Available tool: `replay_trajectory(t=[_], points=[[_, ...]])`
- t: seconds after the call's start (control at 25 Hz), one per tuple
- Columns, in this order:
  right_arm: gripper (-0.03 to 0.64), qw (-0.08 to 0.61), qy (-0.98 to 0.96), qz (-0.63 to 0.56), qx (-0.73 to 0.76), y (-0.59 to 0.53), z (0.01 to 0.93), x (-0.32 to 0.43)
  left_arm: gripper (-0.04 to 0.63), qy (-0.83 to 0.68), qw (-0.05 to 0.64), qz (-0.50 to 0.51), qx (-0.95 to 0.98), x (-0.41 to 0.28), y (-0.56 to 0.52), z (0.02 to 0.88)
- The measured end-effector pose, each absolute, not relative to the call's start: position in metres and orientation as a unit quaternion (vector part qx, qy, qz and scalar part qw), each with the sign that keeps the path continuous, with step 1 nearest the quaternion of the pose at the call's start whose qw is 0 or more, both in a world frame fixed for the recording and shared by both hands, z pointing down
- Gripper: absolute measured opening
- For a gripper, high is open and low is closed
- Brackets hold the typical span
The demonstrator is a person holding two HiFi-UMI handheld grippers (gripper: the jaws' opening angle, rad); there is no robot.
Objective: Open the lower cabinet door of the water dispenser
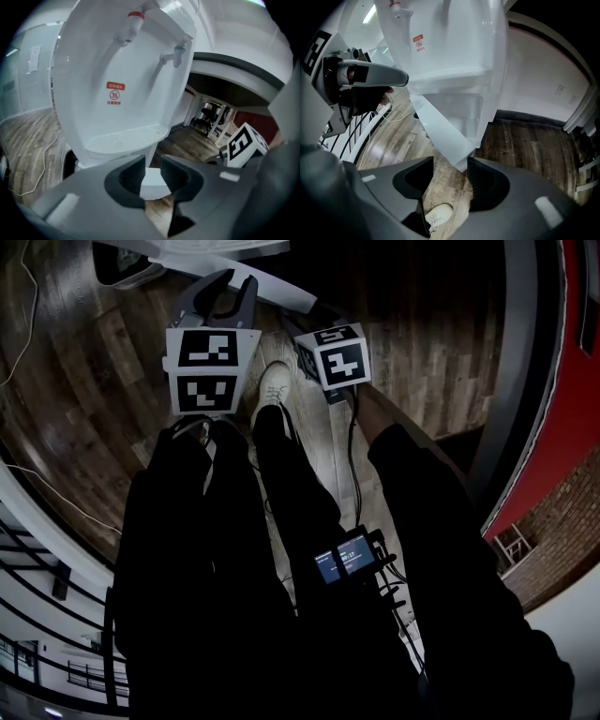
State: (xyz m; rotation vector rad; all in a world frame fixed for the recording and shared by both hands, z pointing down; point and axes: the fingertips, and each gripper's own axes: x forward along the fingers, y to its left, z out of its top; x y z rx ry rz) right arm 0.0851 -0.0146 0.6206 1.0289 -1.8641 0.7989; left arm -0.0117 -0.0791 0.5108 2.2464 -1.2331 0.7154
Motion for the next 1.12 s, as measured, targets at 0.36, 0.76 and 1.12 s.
replay_trajectory(t=[0.36,0.76,1.12], points=[[0.227,0.414,-0.746,0.327,0.406,-0.013,0.62,0.082,0.087,-0.435,0.221,0.302,0.819,0.005,-0.085,0.54],[0.222,0.406,-0.753,0.337,0.394,-0.004,0.622,0.075,0.087,-0.422,0.227,0.324,0.816,0.012,-0.079,0.557],[0.219,0.388,-0.757,0.365,0.378,0.009,0.62,0.068,0.087,-0.406,0.259,0.339,0.808,0.013,-0.063,0.576]])
